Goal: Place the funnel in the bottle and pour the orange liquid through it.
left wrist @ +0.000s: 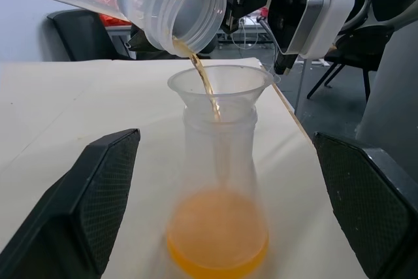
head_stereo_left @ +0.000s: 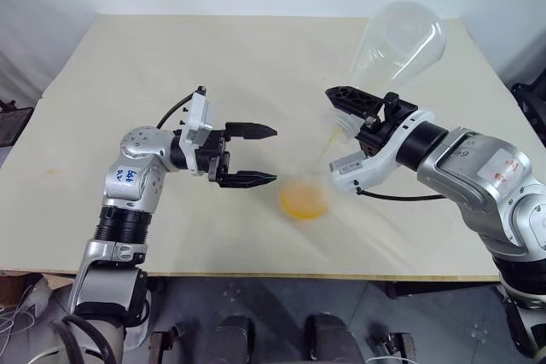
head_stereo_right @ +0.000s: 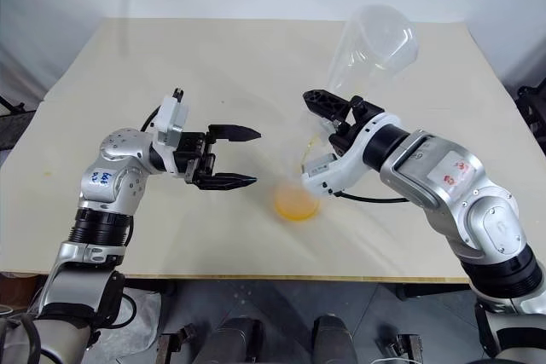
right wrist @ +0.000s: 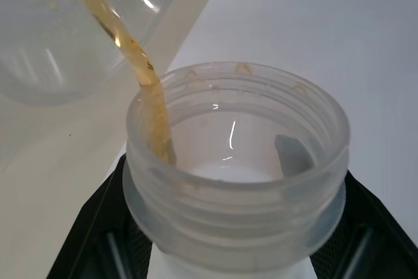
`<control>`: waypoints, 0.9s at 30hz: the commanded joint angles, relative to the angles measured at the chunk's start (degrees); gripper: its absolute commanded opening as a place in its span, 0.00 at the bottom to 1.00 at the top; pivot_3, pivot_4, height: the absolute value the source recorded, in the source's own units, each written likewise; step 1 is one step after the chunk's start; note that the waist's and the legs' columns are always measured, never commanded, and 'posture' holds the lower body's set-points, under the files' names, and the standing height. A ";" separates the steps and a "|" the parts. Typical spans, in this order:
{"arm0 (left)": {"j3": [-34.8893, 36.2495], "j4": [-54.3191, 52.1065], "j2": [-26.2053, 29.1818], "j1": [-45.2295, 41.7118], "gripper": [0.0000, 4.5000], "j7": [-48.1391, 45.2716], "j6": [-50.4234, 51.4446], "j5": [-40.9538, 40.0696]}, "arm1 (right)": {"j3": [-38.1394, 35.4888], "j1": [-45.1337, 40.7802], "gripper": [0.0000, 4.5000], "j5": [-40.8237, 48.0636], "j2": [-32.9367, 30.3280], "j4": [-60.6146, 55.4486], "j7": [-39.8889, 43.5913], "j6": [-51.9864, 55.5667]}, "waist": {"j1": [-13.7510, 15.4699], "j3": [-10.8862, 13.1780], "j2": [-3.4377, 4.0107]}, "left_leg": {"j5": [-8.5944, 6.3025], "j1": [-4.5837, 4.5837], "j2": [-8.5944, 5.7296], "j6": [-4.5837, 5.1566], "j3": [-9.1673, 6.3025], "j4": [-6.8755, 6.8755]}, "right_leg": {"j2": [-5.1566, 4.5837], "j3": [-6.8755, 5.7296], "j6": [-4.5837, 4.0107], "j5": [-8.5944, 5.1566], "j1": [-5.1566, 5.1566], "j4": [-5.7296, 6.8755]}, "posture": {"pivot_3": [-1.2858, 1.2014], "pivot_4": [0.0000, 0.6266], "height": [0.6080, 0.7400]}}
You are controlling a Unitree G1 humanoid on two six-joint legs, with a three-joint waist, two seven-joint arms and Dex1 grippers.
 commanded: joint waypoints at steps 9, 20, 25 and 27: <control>0.74 -1.22 0.05 -1.19 1.00 0.04 -0.81 -0.43 | -2.17 -1.54 0.55 -0.40 -0.61 -0.67 -0.93 -0.34 | 0.00 0.00 0.00 | 0.00 0.00 0.00 0.00 0.00 0.00 | 0.00 0.00 0.00 0.00 0.00 0.00 | 0.52 0.24 1.00; 0.80 -0.79 0.03 -1.31 1.00 0.07 -0.96 -0.33 | -5.63 -0.54 0.55 9.19 6.69 -3.62 5.15 13.36 | -0.04 0.00 0.00 | 0.00 0.00 0.02 0.00 -0.01 0.01 | 0.00 -0.01 0.00 0.00 0.01 0.02 | 0.52 0.24 1.00; 0.85 -0.52 -0.04 -1.26 1.00 0.22 -1.11 -0.24 | -6.21 0.86 0.55 13.62 8.77 -6.59 8.20 19.68 | -0.01 0.00 0.00 | 0.00 0.00 0.01 0.00 -0.02 0.01 | 0.00 -0.01 0.00 0.00 0.01 0.04 | 0.52 0.24 1.00; 0.87 -0.47 0.02 -1.26 1.00 0.21 -1.15 -0.22 | -6.17 1.03 0.55 14.67 8.89 -7.39 8.82 21.25 | -0.01 0.00 0.00 | 0.00 0.00 0.01 0.00 -0.02 0.02 | -0.01 -0.01 0.00 0.00 0.01 0.04 | 0.52 0.24 1.00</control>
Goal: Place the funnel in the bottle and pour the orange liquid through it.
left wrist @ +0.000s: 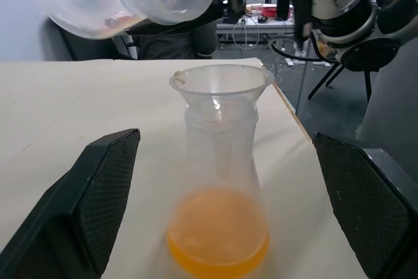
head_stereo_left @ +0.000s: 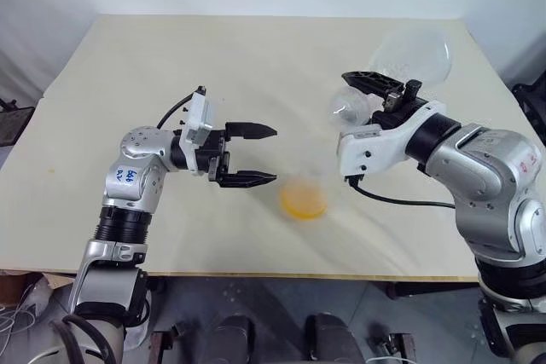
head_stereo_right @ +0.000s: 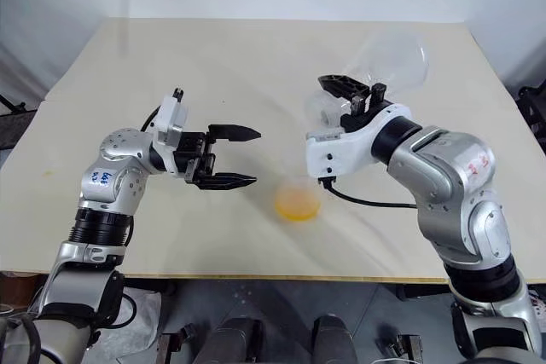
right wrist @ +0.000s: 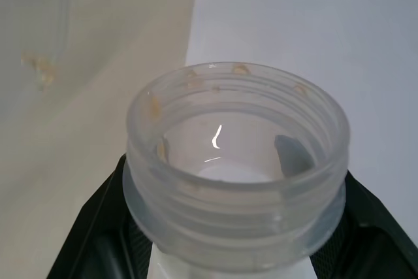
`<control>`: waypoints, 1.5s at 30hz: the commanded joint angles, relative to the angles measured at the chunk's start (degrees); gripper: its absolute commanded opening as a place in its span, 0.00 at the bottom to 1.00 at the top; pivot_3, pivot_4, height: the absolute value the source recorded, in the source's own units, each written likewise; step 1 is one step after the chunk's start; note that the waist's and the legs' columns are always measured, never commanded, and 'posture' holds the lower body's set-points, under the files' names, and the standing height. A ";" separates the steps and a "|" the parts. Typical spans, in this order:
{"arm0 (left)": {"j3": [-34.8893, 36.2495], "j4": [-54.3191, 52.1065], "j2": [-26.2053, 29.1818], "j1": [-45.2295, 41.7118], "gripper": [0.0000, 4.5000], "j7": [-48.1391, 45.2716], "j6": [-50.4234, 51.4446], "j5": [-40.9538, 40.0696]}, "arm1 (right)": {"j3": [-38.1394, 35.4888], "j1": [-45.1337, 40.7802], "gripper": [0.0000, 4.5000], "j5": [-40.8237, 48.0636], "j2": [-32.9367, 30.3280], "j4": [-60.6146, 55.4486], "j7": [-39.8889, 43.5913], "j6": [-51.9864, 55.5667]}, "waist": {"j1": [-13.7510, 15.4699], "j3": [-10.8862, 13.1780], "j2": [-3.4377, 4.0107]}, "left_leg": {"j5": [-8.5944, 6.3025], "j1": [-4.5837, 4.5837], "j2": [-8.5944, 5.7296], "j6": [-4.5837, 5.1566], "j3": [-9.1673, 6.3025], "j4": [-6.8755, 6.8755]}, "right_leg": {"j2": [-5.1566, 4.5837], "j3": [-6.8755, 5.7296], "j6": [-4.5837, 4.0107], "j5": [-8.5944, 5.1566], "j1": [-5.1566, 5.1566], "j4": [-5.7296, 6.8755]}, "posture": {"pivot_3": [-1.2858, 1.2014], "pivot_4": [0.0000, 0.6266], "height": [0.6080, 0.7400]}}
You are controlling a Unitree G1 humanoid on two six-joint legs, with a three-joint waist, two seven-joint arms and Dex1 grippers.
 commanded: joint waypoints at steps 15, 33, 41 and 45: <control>0.79 0.15 0.22 -1.78 1.00 0.01 -1.55 0.04 | -5.13 1.74 0.55 12.87 5.21 -9.53 3.35 25.65 | 0.04 0.00 0.00 | 0.00 0.01 0.00 0.00 -0.02 0.01 | 0.00 0.00 0.00 0.00 0.00 0.05 | 0.52 0.24 1.00; 1.38 -0.95 1.31 -0.58 1.00 0.25 -0.97 -0.20 | -36.60 -1.45 0.55 40.60 13.97 13.54 -11.83 43.53 | -0.19 -0.01 0.02 | 0.00 0.05 -0.04 0.00 -0.04 -0.05 | -0.05 0.03 0.00 0.00 -0.03 0.16 | 0.52 0.24 1.00; 2.14 -2.78 3.09 0.31 1.00 0.08 0.78 -0.82 | -37.10 4.24 0.55 47.59 14.07 20.56 -16.66 33.26 | -1.22 -0.02 0.03 | 0.00 0.06 -0.04 0.00 -0.02 -0.05 | -0.06 0.04 0.00 0.00 -0.03 0.21 | 0.52 0.24 1.00; 2.48 -3.46 4.07 0.64 1.00 0.08 1.34 -0.80 | -36.00 5.65 0.63 49.96 13.08 21.41 -18.13 30.98 | -1.39 -0.04 0.07 | 0.00 0.09 0.01 0.00 -0.01 -0.06 | -0.02 0.03 0.00 0.00 -0.03 0.20 | 0.52 0.24 1.00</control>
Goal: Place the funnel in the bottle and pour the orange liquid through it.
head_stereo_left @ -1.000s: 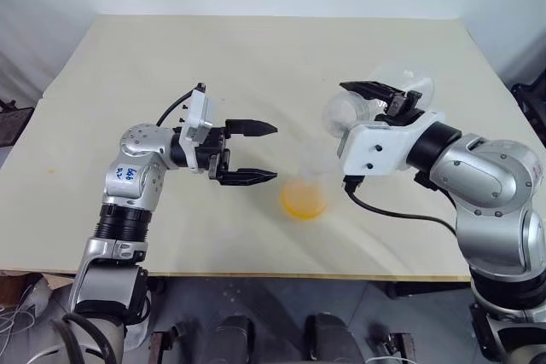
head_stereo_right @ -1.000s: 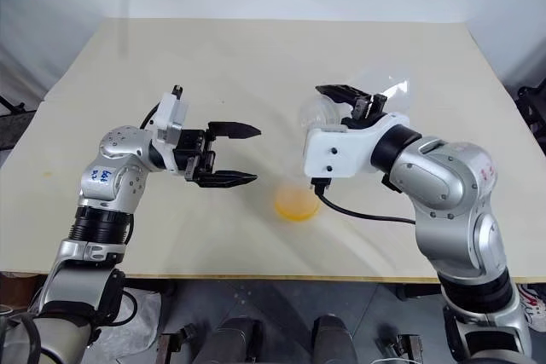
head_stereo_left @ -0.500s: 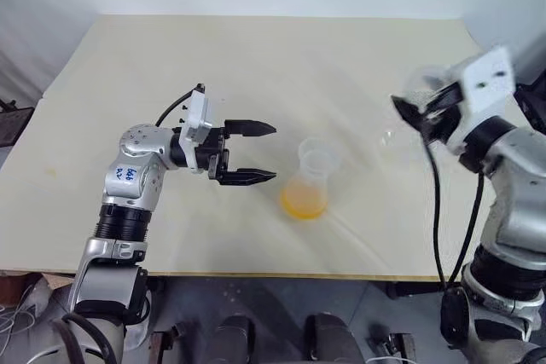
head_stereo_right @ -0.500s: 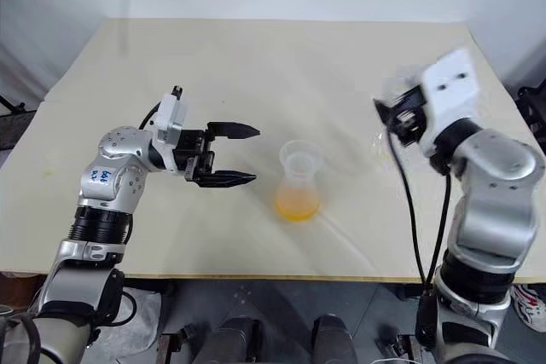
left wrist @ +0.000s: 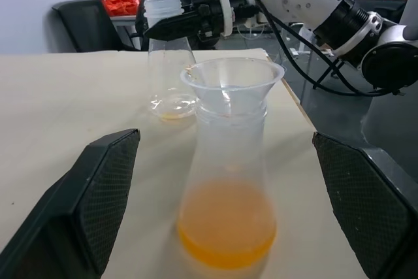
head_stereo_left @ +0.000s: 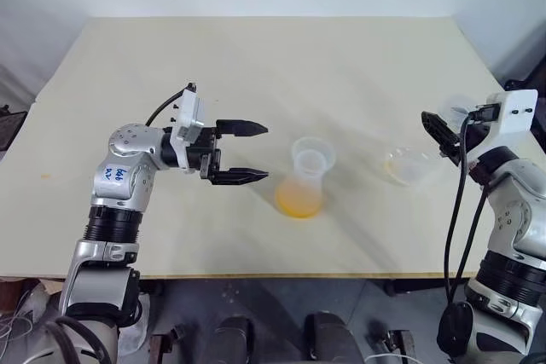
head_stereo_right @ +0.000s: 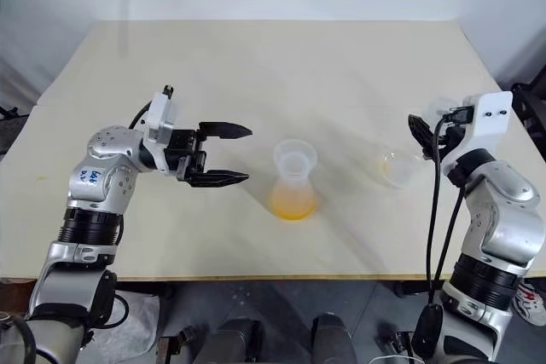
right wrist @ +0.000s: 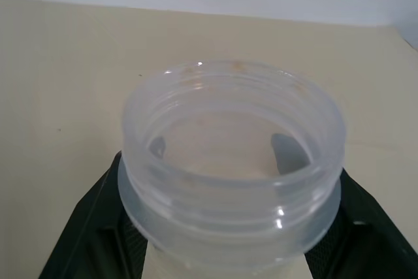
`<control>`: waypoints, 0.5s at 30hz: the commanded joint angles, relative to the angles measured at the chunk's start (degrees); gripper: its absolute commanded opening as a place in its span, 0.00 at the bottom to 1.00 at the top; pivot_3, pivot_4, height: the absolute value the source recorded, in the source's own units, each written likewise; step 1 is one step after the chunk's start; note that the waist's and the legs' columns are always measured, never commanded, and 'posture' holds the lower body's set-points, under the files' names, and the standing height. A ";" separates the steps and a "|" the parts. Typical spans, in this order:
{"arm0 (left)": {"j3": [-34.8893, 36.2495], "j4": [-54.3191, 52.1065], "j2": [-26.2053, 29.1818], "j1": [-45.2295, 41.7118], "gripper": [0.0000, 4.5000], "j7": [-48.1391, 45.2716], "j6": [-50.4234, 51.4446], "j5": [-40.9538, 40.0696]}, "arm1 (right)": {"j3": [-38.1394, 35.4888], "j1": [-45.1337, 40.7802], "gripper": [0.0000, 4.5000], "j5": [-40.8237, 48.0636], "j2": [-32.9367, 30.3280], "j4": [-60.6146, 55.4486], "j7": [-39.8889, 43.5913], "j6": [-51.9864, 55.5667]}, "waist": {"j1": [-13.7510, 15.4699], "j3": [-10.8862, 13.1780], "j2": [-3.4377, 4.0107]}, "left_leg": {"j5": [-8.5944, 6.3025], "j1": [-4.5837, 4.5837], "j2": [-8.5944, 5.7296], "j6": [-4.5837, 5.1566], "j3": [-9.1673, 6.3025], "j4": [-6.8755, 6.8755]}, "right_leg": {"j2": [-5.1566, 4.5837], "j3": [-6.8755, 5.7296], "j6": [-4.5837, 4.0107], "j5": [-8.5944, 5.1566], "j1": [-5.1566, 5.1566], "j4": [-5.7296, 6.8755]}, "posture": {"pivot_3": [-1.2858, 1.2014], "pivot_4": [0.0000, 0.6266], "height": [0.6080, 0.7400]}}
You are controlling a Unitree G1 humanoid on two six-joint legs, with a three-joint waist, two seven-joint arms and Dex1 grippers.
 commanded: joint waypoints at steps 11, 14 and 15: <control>2.72 -4.55 1.26 0.96 1.00 2.37 2.79 -2.25 | 2.48 6.61 1.00 6.07 -8.37 -5.85 -2.30 -0.15 | 0.30 -0.01 0.01 | 0.00 0.00 -0.02 0.00 -0.02 0.02 | -0.02 0.02 0.00 0.00 0.05 -0.04 | 0.52 0.24 1.00; 3.07 -5.16 1.31 1.28 1.00 3.93 2.97 -1.71 | 2.24 8.83 1.00 7.63 -10.92 -9.10 -1.91 2.00 | 0.28 -0.01 0.01 | 0.00 0.00 -0.01 0.00 -0.02 0.02 | -0.01 0.02 0.00 0.00 0.06 -0.04 | 0.52 0.24 1.00; 3.07 -5.25 1.38 1.40 1.00 4.51 2.89 -1.33 | 2.04 9.69 1.00 8.03 -11.90 -10.08 -1.75 2.58 | 0.29 -0.01 0.01 | 0.00 0.00 -0.01 0.00 -0.01 0.02 | -0.02 0.03 0.00 0.00 0.06 -0.05 | 0.52 0.24 1.00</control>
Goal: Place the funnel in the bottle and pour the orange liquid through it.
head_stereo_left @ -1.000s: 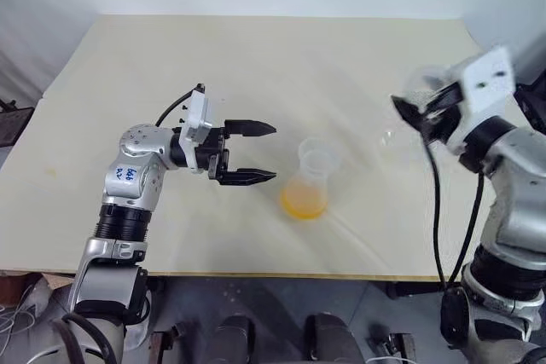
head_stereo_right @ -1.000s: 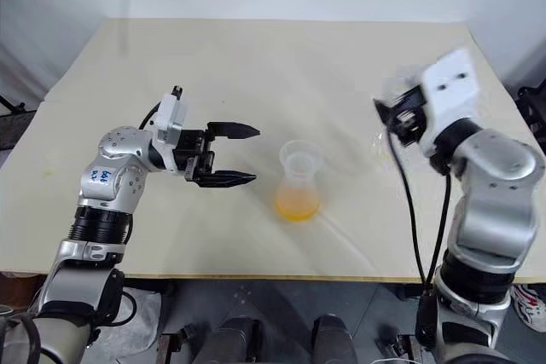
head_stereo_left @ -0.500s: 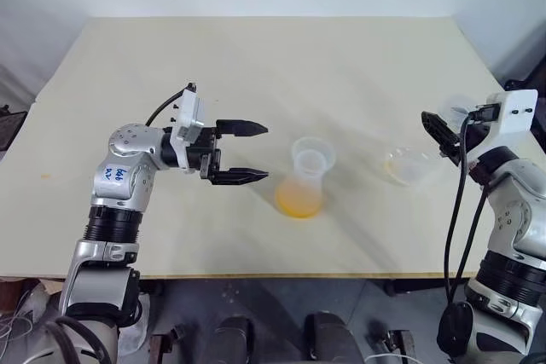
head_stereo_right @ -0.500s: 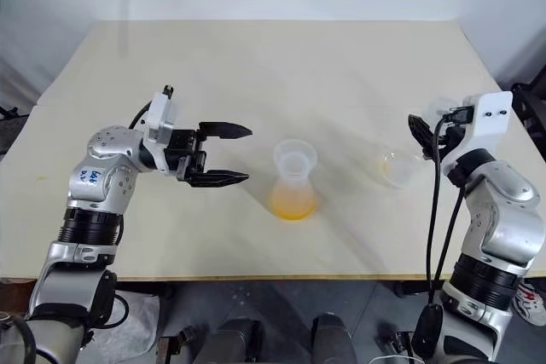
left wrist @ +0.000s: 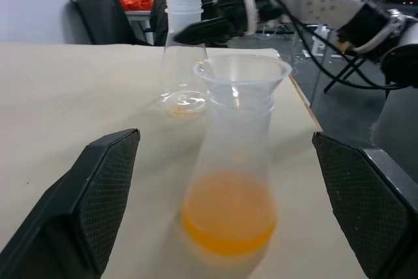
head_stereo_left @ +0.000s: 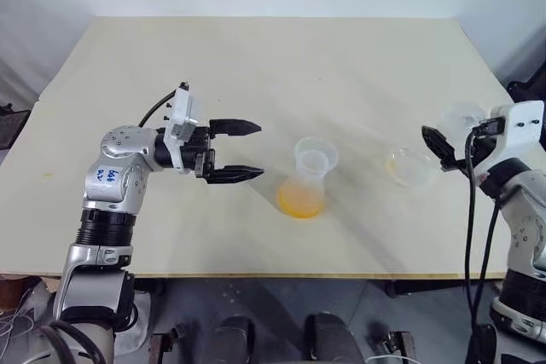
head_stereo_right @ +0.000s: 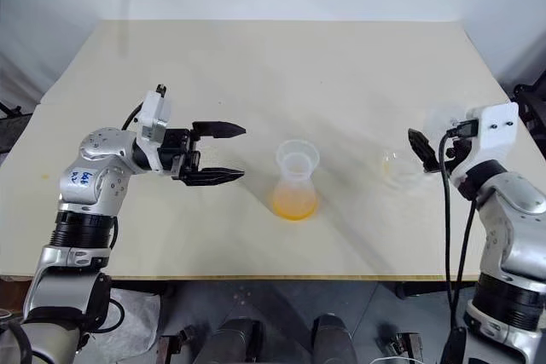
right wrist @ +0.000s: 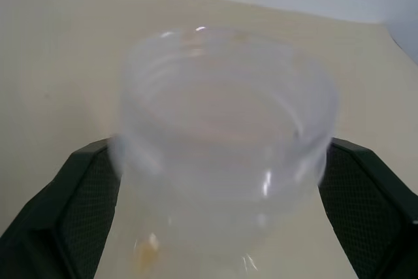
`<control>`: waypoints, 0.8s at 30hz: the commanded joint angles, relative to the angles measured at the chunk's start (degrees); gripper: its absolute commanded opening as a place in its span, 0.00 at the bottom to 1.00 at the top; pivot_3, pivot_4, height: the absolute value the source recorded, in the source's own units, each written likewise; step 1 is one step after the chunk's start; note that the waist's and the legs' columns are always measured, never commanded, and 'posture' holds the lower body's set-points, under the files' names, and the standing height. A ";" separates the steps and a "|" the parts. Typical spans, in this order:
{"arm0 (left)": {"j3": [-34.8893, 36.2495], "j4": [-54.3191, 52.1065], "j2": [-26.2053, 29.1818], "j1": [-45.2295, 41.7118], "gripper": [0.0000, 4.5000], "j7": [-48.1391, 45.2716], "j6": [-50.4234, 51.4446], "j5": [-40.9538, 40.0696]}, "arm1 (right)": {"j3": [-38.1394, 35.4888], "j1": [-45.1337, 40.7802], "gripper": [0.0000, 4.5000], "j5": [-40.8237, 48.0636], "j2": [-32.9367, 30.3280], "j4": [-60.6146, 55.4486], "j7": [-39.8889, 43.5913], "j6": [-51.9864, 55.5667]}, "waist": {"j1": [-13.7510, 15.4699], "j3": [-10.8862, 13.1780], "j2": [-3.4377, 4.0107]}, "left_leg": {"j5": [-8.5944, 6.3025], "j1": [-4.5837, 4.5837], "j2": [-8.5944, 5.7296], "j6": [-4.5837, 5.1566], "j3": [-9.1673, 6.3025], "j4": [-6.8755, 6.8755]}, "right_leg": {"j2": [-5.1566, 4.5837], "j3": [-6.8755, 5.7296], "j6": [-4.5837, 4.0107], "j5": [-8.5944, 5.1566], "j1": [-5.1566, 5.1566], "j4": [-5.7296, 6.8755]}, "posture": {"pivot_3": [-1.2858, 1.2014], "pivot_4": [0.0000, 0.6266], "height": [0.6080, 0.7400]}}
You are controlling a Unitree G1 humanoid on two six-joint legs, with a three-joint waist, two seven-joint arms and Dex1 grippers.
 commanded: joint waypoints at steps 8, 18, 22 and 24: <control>1.43 -0.74 2.05 2.12 1.00 0.49 -0.96 -0.27 | -7.06 12.12 1.00 7.31 -9.96 -12.27 4.06 5.92 | 0.17 0.00 0.00 | 0.00 0.00 0.01 0.01 0.01 0.01 | 0.01 -0.01 0.00 0.00 0.05 -0.06 | 0.52 0.24 1.00; 6.87 -5.40 6.25 9.45 1.00 1.10 2.35 -4.22 | -18.96 25.71 1.00 23.04 -9.75 -15.49 24.57 -6.31 | 1.11 0.00 0.00 | -0.02 0.03 0.09 0.04 0.10 -0.01 | 0.05 0.03 0.00 0.00 0.15 -0.26 | 0.52 0.24 1.00; 9.62 -5.26 9.22 14.12 1.00 -1.36 0.11 -4.67 | -15.42 28.99 1.00 21.38 -13.77 -8.03 34.83 -13.07 | 1.37 0.00 -0.01 | -0.03 0.10 0.10 0.05 0.09 0.00 | 0.05 0.02 0.00 0.00 0.28 -0.33 | 0.52 0.24 1.00; 10.08 -4.76 10.08 14.74 1.00 -1.89 -0.14 -4.72 | -13.69 28.25 1.00 20.40 -15.71 -3.48 38.13 -16.49 | 1.40 0.00 -0.01 | -0.03 0.11 0.10 0.06 0.09 0.03 | 0.04 0.02 0.00 0.00 0.33 -0.38 | 0.52 0.24 1.00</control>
